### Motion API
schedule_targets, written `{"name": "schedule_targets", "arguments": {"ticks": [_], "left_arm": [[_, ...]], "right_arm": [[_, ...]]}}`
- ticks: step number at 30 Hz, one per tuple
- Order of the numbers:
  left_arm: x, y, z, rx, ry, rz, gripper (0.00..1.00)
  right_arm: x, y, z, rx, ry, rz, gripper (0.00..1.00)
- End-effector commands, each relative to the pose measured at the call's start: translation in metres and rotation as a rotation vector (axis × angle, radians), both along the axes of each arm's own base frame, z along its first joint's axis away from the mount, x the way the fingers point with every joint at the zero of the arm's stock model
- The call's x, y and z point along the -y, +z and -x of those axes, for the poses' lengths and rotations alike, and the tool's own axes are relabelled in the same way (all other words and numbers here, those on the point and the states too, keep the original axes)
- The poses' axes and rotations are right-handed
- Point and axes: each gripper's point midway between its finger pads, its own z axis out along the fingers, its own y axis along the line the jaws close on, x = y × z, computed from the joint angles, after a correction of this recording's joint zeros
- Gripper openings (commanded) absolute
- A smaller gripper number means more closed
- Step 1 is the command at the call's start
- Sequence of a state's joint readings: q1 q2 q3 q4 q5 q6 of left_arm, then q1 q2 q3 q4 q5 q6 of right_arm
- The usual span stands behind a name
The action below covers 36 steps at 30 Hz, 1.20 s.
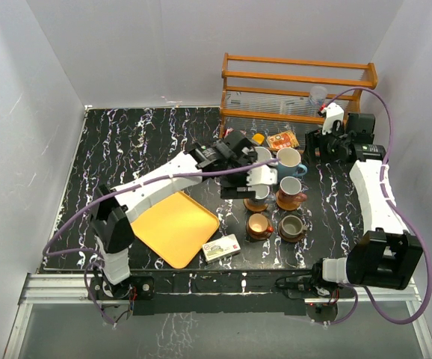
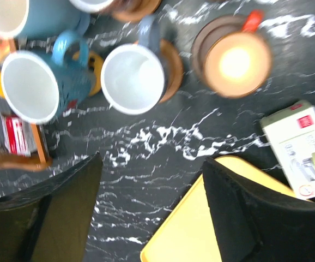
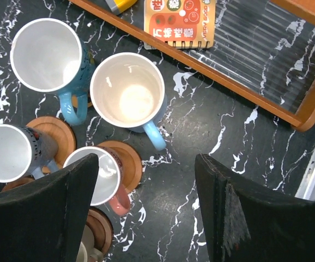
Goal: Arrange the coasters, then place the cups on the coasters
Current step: Place the cup on the coaster, then reset both arms
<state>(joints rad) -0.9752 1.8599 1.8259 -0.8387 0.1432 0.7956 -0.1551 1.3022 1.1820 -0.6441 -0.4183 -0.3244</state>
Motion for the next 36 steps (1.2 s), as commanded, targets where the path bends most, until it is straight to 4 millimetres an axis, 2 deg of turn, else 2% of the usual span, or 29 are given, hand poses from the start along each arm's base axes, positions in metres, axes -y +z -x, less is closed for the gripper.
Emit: {"name": "schedule_targets", "arguments": {"ticks": [1,5,10,18,25,31,35,36], "left_arm": [[-0.037,0.033,-0.041,0.091,0.210,0.132,0.81],[-0.074,0.038,-0.074,0.144,0.384,0.190,0.88],[-0.123,0.054,-0.112,0.197,0.613,0.295,0.97],[-0.203,0.076,-0.152,0.224,0.913,0.458,0.99],[-0.258,0.078,-0.167,0.218,1.111,0.583,0.99],[-0.306,0.080,-0.173,0.236,1.271,0.681,0.99],[-0.334,0.077,-0.177,0.294,1.382,0.698,0.99],[-0.341,0.085,-0.174,0.327,1.399,0.722,0.99]], "right_arm": [[0.011,0.020,-0.014,0.025,-0.037,0.076,0.70],[0.021,0.023,-0.024,0.016,-0.092,0.126,0.76],[0.034,0.028,-0.040,0.021,-0.172,0.155,0.98],[0.037,0.027,-0.067,0.008,-0.224,0.120,0.98],[0.050,0.029,-0.089,0.049,-0.316,0.118,0.98],[0.061,0.033,-0.098,0.081,-0.373,0.142,0.98],[0.061,0.035,-0.104,0.091,-0.360,0.152,0.98],[0.061,0.039,-0.107,0.102,-0.354,0.155,0.98]]}}
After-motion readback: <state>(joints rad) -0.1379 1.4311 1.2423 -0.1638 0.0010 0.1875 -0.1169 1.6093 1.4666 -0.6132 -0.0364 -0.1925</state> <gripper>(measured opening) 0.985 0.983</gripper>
